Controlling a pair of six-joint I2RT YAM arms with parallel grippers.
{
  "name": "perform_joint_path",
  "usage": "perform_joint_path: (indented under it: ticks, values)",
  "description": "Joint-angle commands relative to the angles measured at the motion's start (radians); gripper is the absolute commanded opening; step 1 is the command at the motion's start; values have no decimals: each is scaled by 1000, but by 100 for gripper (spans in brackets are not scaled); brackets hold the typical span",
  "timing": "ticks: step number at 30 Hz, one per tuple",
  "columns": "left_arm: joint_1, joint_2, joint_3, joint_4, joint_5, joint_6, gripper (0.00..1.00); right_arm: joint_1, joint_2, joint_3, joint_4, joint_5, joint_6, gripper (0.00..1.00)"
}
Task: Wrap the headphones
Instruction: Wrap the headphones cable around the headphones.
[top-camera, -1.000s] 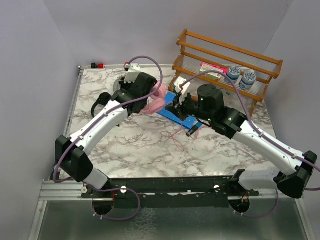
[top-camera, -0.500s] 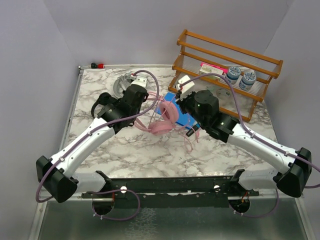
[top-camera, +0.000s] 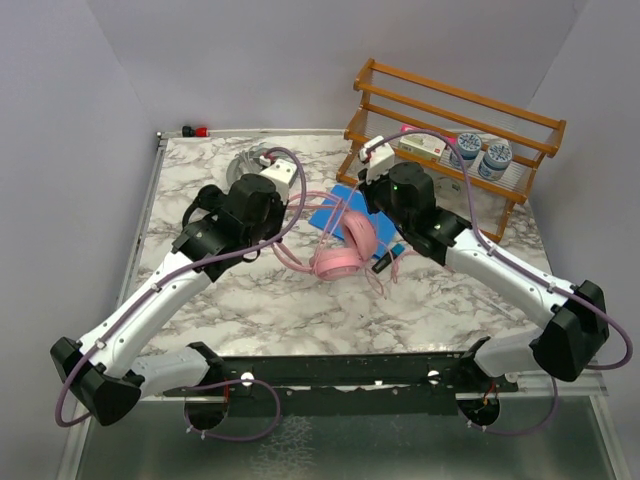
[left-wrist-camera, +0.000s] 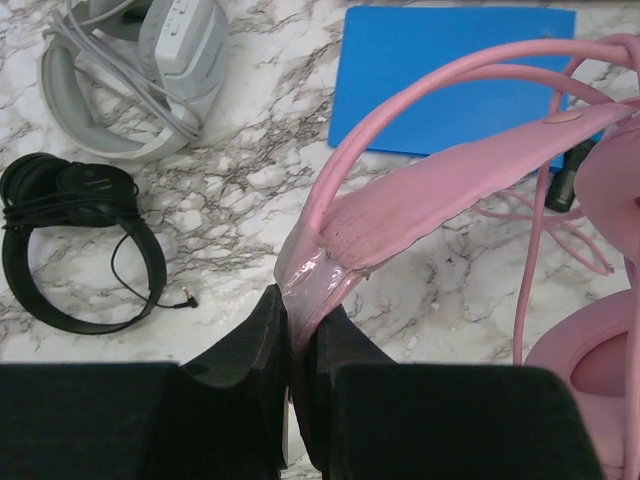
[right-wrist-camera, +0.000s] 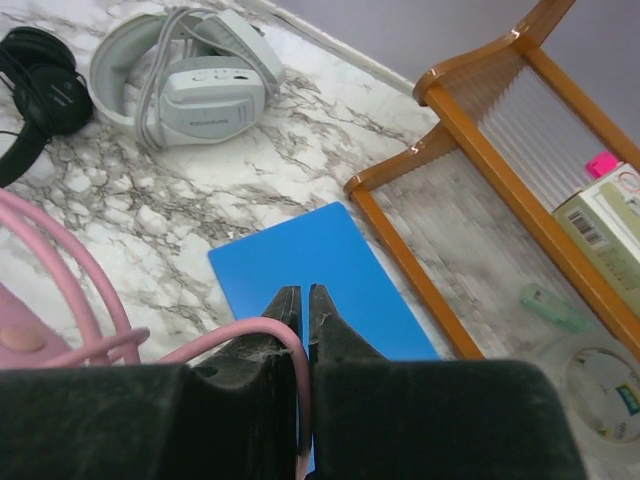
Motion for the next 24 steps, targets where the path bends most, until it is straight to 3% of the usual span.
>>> perform_joint_path:
  ticks: [1,8,15,24]
  values:
    - [-8,-57,67,-92,225,-8,0,-85,15,-36,80,-70,101,9]
    - [-8,-57,139,-139,340,-8,0,-183,25,-170,226,-199,200,14]
    - [-8,-1,228,-198,349,-84,0,-198,26,-242,345,-294,184,15]
    - [-7,86,418,-272,486,-172,0,-202,35,-324,494,-445,176,20]
